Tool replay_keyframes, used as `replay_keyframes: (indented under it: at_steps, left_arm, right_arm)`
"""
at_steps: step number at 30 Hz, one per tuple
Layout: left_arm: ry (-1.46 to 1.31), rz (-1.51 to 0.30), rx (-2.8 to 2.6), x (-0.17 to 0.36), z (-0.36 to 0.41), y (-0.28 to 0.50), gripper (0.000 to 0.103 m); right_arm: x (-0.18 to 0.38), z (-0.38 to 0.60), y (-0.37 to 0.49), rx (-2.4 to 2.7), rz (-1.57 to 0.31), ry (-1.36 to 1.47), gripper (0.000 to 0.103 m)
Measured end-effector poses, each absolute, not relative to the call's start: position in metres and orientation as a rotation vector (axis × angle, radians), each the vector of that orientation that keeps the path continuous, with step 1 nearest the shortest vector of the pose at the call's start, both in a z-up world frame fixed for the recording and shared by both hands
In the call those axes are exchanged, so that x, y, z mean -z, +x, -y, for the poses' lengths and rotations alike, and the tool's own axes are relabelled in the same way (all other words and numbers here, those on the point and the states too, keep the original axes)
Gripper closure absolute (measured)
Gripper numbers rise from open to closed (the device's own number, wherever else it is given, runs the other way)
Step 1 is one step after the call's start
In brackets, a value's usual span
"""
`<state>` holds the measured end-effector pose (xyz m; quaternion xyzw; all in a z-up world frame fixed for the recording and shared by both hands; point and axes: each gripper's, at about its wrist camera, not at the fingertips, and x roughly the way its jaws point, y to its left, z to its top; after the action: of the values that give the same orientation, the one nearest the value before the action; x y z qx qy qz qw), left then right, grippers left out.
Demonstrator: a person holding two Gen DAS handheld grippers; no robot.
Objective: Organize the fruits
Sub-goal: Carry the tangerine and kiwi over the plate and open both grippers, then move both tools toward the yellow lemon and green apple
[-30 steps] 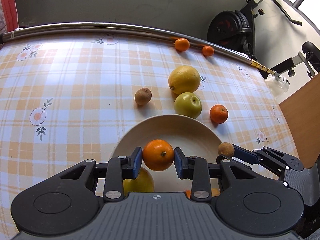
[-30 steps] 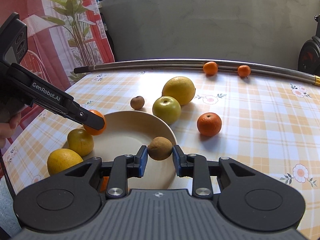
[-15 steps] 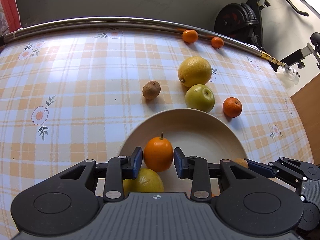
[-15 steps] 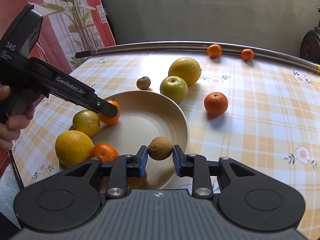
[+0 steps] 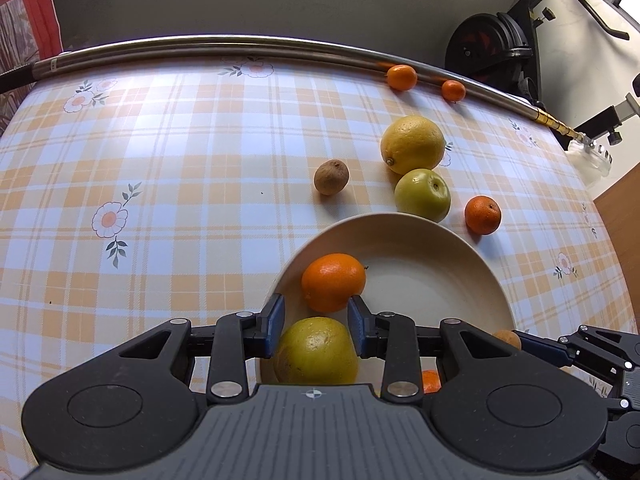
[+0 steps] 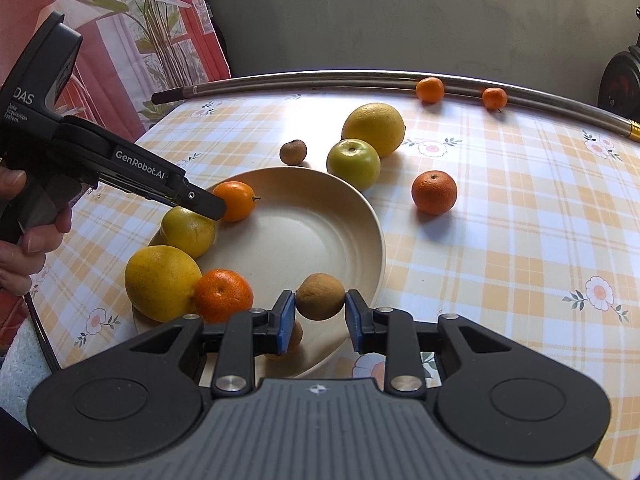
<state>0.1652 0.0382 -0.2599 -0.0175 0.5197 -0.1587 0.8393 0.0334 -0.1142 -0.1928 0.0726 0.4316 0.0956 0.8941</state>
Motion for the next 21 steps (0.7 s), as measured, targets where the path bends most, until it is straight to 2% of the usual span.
replay_keyframes:
  at_steps: [7,10,21]
  left_arm:
    - [-0.017,-1.028,0.357,0.242,-0.037,0.153,0.066]
    - [0.002,-0.985,0.367,0.232,-0.034,0.149,0.06]
    - [-0.003,-0.923,0.342,0.215,-0.039,0.147,0.06]
  right_arm:
    - [0.19,0.114,0.031,-0.2,-0.899,0.158,0.073]
    - [0.188,0.115,0.03,-0.197,-0.896,0.165,0.073]
    - [0.181,0.126,0.029,-0.161,-0.871,0.176,0.071]
